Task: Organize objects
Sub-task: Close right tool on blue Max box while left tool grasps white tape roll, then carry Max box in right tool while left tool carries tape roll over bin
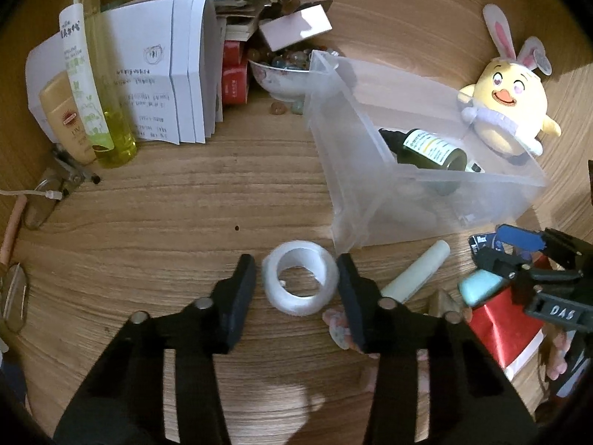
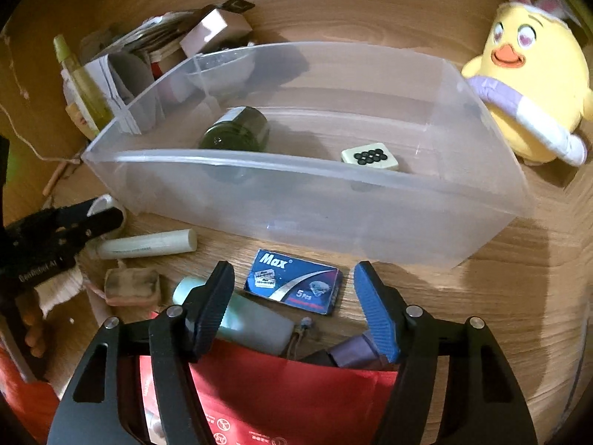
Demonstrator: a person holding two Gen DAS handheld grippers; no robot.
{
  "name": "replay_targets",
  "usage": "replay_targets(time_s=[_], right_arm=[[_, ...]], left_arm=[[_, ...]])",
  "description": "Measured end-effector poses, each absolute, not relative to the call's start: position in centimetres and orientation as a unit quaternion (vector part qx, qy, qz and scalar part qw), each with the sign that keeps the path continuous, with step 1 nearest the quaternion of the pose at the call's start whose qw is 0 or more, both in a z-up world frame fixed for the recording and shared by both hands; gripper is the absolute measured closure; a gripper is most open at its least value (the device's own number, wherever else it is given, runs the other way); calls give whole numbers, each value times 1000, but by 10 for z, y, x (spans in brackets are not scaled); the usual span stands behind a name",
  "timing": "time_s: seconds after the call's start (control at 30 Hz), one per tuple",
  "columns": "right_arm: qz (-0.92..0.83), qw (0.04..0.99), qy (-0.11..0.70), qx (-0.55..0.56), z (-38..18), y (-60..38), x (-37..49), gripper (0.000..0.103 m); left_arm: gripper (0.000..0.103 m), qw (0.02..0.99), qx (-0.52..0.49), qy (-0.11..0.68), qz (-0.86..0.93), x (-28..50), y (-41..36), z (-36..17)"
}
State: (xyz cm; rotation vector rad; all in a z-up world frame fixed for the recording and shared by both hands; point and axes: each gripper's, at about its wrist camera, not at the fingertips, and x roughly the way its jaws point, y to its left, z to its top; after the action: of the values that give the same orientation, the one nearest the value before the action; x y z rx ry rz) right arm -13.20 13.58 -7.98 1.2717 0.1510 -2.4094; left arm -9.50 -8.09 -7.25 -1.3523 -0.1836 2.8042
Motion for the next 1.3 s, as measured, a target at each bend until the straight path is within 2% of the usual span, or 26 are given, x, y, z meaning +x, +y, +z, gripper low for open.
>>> replay_targets(time_s=[0.03, 0.1, 0.67, 1.3], right_arm=[[-865, 207, 64, 452, -80, 133, -130, 50], [-866, 213, 80, 445, -80, 128, -127, 54], [-883, 239, 60, 398, -46, 142, -110, 55], [-913, 258, 46, 313, 12, 160, -92, 55]], left_arm=[[63, 9, -431, -57, 900, -94, -80, -72], [63, 2, -424, -52, 904, -91, -79, -70], [63, -23, -385, -52, 921, -72, -80, -49], [63, 10, -314, -45, 948, -63, -41, 13]])
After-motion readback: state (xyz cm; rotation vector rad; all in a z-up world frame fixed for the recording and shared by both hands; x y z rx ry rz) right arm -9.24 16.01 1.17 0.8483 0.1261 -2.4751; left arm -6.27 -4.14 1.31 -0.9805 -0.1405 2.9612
